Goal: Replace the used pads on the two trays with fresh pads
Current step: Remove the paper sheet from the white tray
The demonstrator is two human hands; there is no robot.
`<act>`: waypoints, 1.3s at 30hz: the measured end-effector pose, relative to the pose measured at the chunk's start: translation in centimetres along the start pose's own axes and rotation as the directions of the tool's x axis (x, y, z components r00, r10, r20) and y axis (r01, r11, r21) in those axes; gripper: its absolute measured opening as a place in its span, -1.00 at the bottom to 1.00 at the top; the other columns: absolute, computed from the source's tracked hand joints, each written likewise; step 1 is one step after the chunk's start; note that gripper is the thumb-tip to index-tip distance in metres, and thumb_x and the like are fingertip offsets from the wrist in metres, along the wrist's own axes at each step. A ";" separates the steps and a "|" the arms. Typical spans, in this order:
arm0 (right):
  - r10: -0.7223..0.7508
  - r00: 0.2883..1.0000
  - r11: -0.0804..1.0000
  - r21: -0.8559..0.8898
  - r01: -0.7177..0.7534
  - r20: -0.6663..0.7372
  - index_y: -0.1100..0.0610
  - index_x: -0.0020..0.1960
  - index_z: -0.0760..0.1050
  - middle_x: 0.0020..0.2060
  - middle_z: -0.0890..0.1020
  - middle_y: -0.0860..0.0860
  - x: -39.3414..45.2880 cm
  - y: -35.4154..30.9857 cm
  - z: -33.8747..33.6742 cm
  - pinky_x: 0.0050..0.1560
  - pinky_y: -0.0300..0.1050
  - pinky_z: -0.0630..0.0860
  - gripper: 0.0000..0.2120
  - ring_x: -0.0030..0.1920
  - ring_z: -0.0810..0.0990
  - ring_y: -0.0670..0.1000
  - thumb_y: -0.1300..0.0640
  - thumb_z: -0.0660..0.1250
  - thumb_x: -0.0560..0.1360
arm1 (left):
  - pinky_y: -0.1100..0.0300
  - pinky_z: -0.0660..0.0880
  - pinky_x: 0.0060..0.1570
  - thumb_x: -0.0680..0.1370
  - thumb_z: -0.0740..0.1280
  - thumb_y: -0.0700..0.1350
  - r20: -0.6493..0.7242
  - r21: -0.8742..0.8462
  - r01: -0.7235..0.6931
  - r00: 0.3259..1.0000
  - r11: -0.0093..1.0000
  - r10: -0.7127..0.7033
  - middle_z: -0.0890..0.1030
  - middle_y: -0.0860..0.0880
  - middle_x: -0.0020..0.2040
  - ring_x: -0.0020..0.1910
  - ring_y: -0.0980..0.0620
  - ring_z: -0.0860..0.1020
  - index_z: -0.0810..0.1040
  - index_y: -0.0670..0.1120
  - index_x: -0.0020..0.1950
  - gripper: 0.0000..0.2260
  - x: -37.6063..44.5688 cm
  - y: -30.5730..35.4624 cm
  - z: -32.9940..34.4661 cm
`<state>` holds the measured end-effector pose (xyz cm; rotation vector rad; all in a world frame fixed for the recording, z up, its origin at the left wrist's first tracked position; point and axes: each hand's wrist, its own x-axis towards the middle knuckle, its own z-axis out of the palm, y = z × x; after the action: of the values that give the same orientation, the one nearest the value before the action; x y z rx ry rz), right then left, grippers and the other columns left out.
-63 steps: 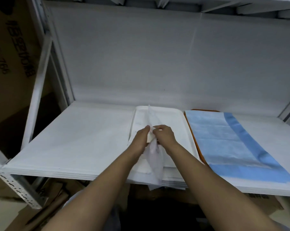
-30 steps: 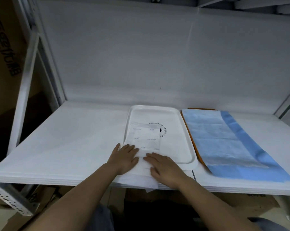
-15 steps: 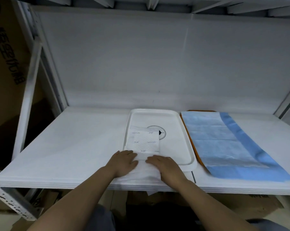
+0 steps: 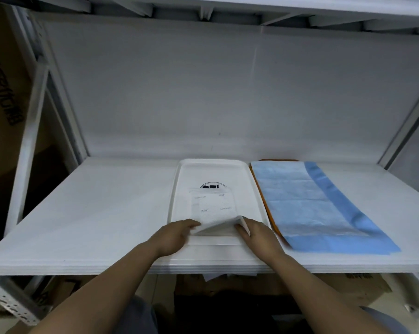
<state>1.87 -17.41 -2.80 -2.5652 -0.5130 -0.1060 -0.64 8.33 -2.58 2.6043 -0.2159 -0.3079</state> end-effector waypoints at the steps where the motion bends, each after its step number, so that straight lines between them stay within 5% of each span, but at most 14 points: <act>1: 0.020 1.000 1.000 0.016 -0.020 -0.007 0.09 0.10 0.50 -0.10 0.64 0.04 0.0 0.0 -0.2 -0.13 -0.05 0.46 -0.72 -0.10 0.58 0.03 -0.06 0.11 0.62 | 0.25 0.30 0.29 0.55 0.20 -0.22 0.008 -0.007 0.010 1.000 1.000 -0.010 0.36 0.07 0.44 0.39 0.04 0.35 0.26 0.05 0.48 -0.50 0.0 0.1 0.0; 8: 0.113 0.994 0.978 0.175 -0.110 -0.004 -0.03 0.20 0.38 -0.20 0.56 -0.09 0.1 -0.8 -0.6 -0.18 -0.12 0.48 -0.71 -0.14 0.58 -0.01 -0.15 0.13 0.58 | 0.24 0.38 0.16 0.60 0.24 -0.07 -0.111 -0.197 0.020 0.993 0.980 -0.042 0.49 0.03 0.34 0.30 0.03 0.46 0.39 0.02 0.39 -0.65 0.5 1.2 0.7; 15: 0.213 0.968 0.921 0.305 -0.244 0.130 -0.01 0.36 0.33 0.19 0.57 -0.02 1.1 0.2 -0.4 0.05 -0.13 0.47 -0.59 0.12 0.54 0.00 0.00 0.25 0.54 | 0.10 0.43 0.18 0.58 0.17 -0.09 -0.064 -0.278 0.079 0.993 0.957 -0.100 0.51 0.02 0.27 0.20 0.01 0.49 0.28 0.01 0.42 -0.60 1.6 1.6 0.6; 17: 0.224 0.966 0.910 0.325 -0.256 0.132 -0.01 0.38 0.31 0.21 0.55 -0.04 1.8 0.2 -0.2 0.10 -0.09 0.47 -0.59 0.16 0.53 0.02 0.00 0.22 0.56 | 0.07 0.46 0.09 0.57 0.17 -0.08 -0.074 -0.280 0.123 0.986 0.952 -0.149 0.55 0.00 0.14 0.06 0.00 0.52 0.36 -0.02 0.29 -0.71 2.4 1.6 0.4; 19: 0.254 0.960 0.926 0.256 -0.276 0.114 0.02 0.28 0.35 0.03 0.57 -0.07 2.6 0.3 0.1 -0.04 -0.11 0.45 -0.69 0.03 0.55 0.02 -0.04 0.19 0.57 | 0.11 0.39 -0.14 0.57 0.18 -0.08 -0.104 -0.233 0.188 0.971 0.954 -0.216 0.50 0.00 -0.14 -0.18 0.02 0.45 0.35 -0.02 -0.07 -0.96 3.0 1.8 0.3; 21: 0.294 0.952 0.935 0.180 -0.304 0.082 0.07 0.05 0.33 -0.26 0.46 -0.09 3.4 0.5 0.6 -0.25 -0.12 0.35 -0.83 -0.24 0.46 -0.03 -0.03 0.18 0.58 | 0.14 0.30 -0.23 0.55 0.20 -0.08 -0.150 -0.175 0.229 0.955 0.958 -0.256 0.43 0.01 -0.24 -0.24 -0.01 0.39 0.23 -0.02 -0.22 -0.81 3.8 2.0 0.4; 23: 0.321 0.946 0.933 0.152 -0.325 0.053 0.09 0.06 0.29 -0.35 0.37 -0.08 4.0 0.6 0.9 -0.33 -0.11 0.30 -0.84 -0.31 0.41 -0.01 0.03 0.18 0.59 | 0.16 0.31 -0.20 0.54 0.21 -0.07 -0.204 -0.122 0.258 0.939 0.958 -0.278 0.49 0.00 -0.18 -0.17 -0.05 0.45 0.27 -0.06 -0.16 -0.85 4.3 2.1 0.5; 25: 0.326 0.945 0.935 0.146 -0.324 0.010 0.09 0.27 0.27 -0.37 0.37 -0.10 4.5 0.5 1.3 -0.40 -0.15 0.28 -0.71 -0.29 0.44 0.02 0.12 0.19 0.57 | 0.15 0.35 -0.14 0.52 0.22 -0.07 -0.233 -0.086 0.295 0.923 0.952 -0.307 0.58 -0.01 -0.06 -0.07 -0.06 0.53 0.33 -0.08 -0.03 -0.88 4.7 2.1 0.8; 28: 0.331 0.943 0.934 0.157 -0.322 -0.040 0.05 0.48 0.09 -0.35 0.43 -0.08 4.7 0.6 2.1 -0.42 -0.21 0.26 -0.45 -0.36 0.42 -0.05 0.23 0.18 0.55 | 0.15 0.32 -0.05 0.51 0.23 -0.06 -0.252 -0.055 0.334 0.907 0.941 -0.337 0.61 0.03 -0.02 0.02 -0.04 0.56 0.31 -0.03 0.25 -0.68 5.0 2.1 1.2; 32: 0.318 0.946 0.947 0.073 -0.314 -0.055 0.06 0.53 0.00 -0.01 0.57 0.11 4.6 1.1 2.7 -0.38 -0.17 0.28 -0.35 -0.25 0.44 -0.01 0.26 0.17 0.51 | 0.11 0.26 0.01 0.52 0.21 -0.02 -0.284 0.081 0.346 0.907 0.935 -0.312 0.52 0.07 -0.19 0.02 -0.06 0.58 0.11 -0.04 0.44 -0.47 5.4 2.2 1.6; 35: 0.303 0.945 0.944 -0.097 -0.315 -0.119 0.09 0.50 0.08 0.12 0.52 0.08 4.7 1.2 2.6 -0.24 -0.12 0.44 -0.38 -0.05 0.52 0.05 0.16 0.22 0.49 | 0.07 0.26 0.06 0.51 0.20 0.05 -0.332 0.199 0.353 0.902 0.914 -0.276 0.56 -0.01 0.01 0.13 -0.08 0.51 0.15 -0.06 0.44 -0.46 5.6 2.3 1.7; 39: 0.087 0.966 0.956 -0.252 -0.150 -0.244 0.19 0.30 0.44 0.13 0.55 0.14 6.2 1.9 2.8 -0.02 0.03 0.50 -0.55 0.09 0.55 0.18 0.07 0.18 0.46 | 0.04 0.18 0.32 0.54 0.17 0.11 -0.378 0.261 0.301 0.906 0.917 -0.189 0.27 -0.09 0.42 0.39 -0.08 0.26 0.13 -0.04 0.49 -0.43 7.2 1.8 1.8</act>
<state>8.25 -15.36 -5.07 -2.7905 -0.2691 -0.4550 5.61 4.44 -4.43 2.9497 0.2128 0.1170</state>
